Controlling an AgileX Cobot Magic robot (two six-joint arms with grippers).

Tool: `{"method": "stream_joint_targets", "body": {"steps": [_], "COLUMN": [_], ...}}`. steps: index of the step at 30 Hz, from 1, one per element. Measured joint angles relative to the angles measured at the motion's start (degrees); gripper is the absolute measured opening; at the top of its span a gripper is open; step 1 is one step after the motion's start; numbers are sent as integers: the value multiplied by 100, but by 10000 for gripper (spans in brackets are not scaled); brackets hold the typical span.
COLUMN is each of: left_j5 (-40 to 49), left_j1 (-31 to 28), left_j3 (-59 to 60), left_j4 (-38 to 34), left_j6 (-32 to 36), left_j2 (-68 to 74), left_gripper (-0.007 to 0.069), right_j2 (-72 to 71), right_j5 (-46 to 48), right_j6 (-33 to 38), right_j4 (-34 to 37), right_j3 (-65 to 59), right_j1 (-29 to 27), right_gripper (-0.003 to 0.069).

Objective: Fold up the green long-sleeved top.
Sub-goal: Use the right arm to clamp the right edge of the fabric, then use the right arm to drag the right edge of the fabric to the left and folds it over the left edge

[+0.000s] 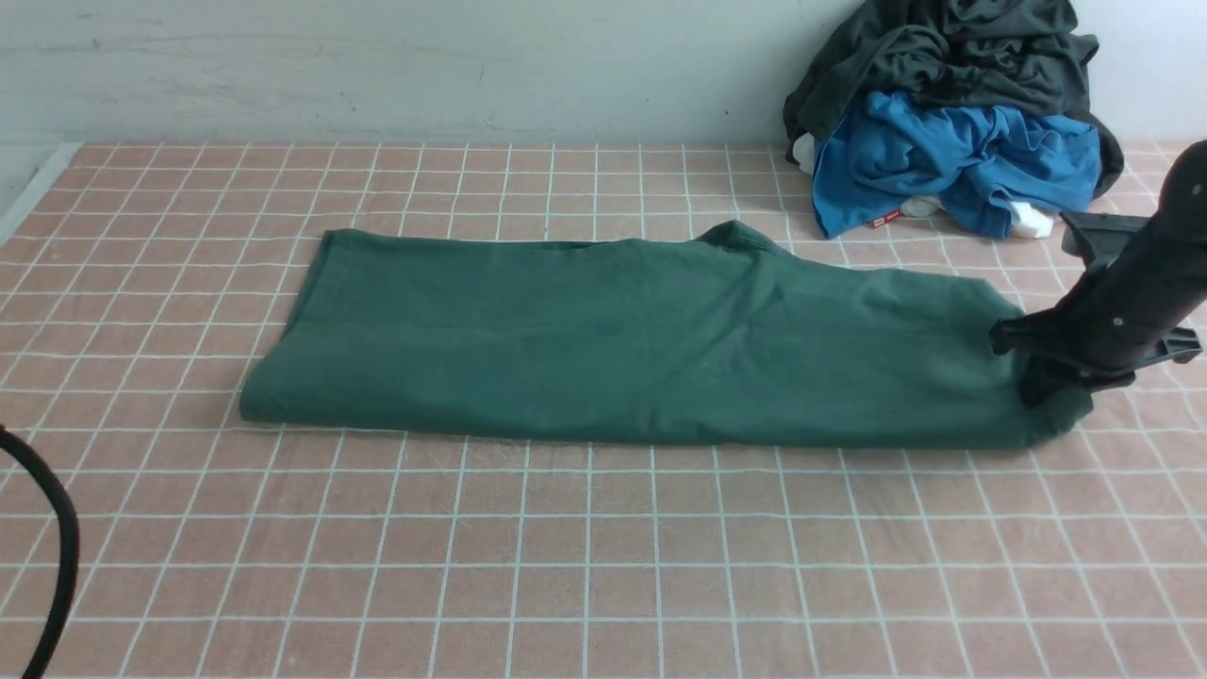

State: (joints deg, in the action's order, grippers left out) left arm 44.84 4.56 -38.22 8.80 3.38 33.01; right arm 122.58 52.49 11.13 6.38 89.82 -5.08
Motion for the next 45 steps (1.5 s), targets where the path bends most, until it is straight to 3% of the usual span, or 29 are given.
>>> {"method": "stream_joint_targets", "body": {"steps": [2,5,8,11,14,19,28,35,40,42,45], "left_j5": [-20,-115,-165,-289,-569,-790,-790,-790,-784,-760,-757], "left_j1": [0,0,0,0,0,0,0,0,0,0,0], "left_j3": [5,1,1,1,6,6,6,6,6,6,6], "left_j4": [0,0,-54,-188,-418,-1279,-2295,-2380,-2384,-2384,-2384], "left_j6": [-34,-153,-187,-198,-203,-137,825,922,922,925,925], "left_j2": [93,372,628,904,1195,1731,1950,1950,1950,1950,1950], "left_gripper": [-7,-7,-7,-7,-7,-7,-7,-7,-7,-7,-7], "right_j2": [-88,-484,-769,-1004,-1203,-1375,-718,466,849,803,636], "right_j5": [63,330,582,855,1086,1026,-770,-1797,-1946,-1894,-1625], "right_j6": [21,-81,-381,-689,-821,-909,-475,-242,-222,-200,-111], "right_j4": [-215,-1461,-2271,-2495,-2145,-1114,833,1112,1113,1062,876], "right_j3": [65,428,753,1137,1473,1939,1968,1968,2037,2235,2618], "right_j1": [0,-79,-239,-310,-182,594,2848,3843,3913,3908,3908], "right_gripper": [41,38,38,38,38,38,38,50,154,255,325]}}
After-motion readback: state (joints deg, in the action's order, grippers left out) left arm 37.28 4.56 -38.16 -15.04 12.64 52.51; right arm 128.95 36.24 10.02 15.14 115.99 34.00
